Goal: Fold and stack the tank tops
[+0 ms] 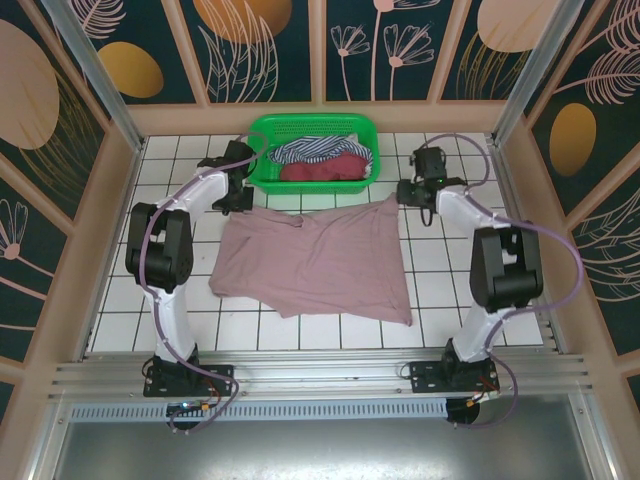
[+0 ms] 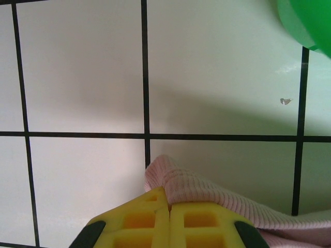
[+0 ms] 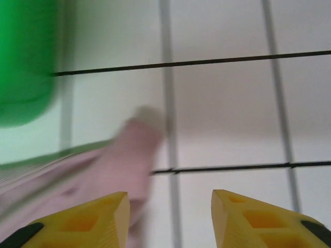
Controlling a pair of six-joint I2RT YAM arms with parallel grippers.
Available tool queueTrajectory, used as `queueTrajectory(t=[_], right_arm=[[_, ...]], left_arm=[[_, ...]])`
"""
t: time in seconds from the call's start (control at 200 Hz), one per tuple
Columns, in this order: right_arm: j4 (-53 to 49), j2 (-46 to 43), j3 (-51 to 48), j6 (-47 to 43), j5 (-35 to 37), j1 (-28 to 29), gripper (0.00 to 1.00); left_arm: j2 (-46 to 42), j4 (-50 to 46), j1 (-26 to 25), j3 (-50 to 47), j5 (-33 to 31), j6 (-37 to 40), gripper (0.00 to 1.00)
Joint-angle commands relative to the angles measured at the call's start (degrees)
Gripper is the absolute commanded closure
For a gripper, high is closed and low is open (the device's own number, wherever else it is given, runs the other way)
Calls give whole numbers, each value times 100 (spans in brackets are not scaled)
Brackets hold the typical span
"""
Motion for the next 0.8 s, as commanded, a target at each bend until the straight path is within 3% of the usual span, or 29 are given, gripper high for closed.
queueTrajectory(t=[0.0,0.16,0.796], right_arm=[[-215,-451,-421,696,-205,599,52],[-260,-375,-764,1108,134,1312,52],[-142,315,-1175,1351,882,2121,43]], left_arm=[[171,12,93,126,-71,152,94],[299,63,202,235,-39,160,94],[767,-57,349,847,192,234,94]])
